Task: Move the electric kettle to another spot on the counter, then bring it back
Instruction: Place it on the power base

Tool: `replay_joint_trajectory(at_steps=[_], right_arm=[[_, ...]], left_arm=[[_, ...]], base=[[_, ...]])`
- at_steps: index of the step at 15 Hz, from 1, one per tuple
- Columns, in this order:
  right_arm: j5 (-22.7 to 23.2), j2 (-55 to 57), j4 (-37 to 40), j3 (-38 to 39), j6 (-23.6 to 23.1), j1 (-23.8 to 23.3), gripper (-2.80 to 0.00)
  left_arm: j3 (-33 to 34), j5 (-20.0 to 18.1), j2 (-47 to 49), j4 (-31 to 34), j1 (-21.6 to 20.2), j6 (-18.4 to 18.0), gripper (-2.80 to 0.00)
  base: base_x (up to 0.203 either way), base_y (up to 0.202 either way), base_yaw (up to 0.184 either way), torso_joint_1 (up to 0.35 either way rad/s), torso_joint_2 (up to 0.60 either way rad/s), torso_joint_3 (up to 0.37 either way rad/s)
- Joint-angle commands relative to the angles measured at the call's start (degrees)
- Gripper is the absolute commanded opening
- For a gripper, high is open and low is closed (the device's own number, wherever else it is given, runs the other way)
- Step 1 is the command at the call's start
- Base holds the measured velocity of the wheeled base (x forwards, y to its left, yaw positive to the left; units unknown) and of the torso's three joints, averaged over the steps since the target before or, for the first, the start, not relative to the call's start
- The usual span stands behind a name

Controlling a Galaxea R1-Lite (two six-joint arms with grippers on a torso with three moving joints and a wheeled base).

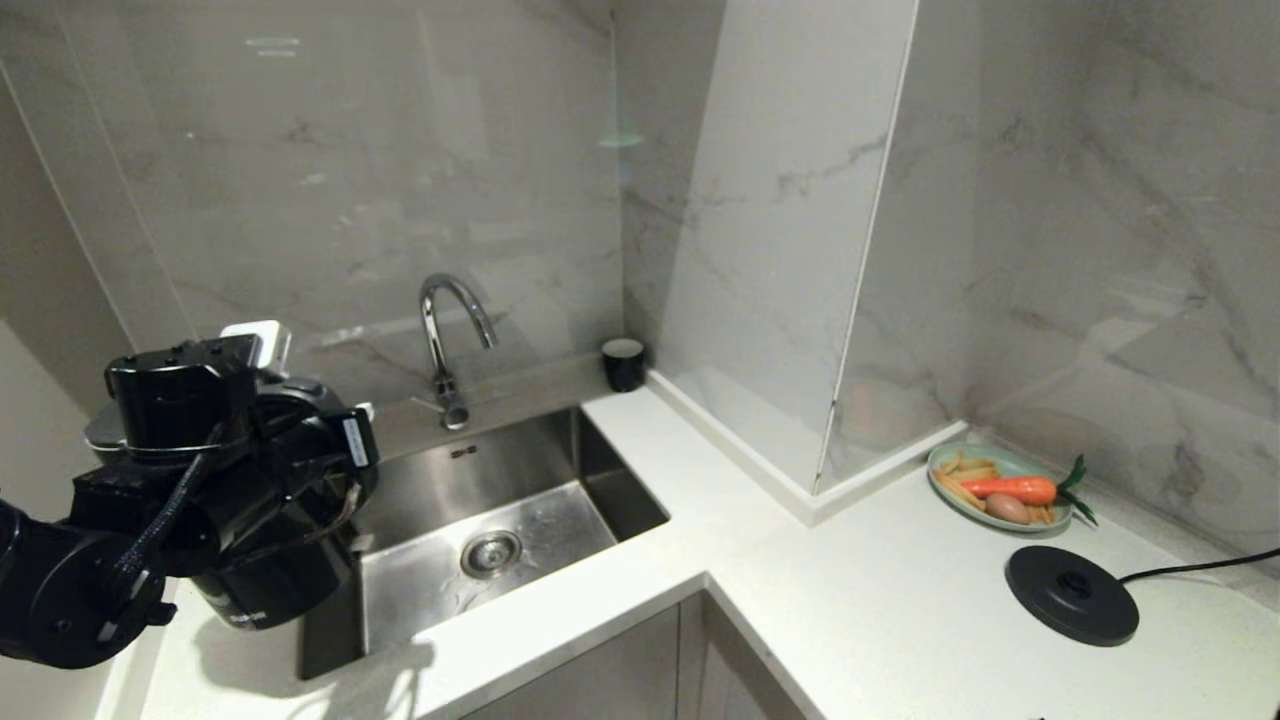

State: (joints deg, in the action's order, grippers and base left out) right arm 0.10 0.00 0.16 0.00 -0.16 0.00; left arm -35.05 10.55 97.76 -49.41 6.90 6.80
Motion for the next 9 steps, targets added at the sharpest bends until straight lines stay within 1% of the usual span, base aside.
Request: replay_joint_trajectory(at_steps=[1,9], right_arm=[[0.04,0.0,0.02,0.0,-0.02,0.0,-2.8],[0.06,0.0,0.02,0.0,-0.02,0.0,-2.8]], left_arm=[[0.34,0.09,-0.64,-0.07,0.4,0.05,-2.8],[0.25,-0.09,-0.48,-0.15,0.4,0.12,-2.8]], base=[[0.0,0.0,0.0,0.0,0.0,0.0],[0.0,0.0,0.0,0.0,0.0,0.0]])
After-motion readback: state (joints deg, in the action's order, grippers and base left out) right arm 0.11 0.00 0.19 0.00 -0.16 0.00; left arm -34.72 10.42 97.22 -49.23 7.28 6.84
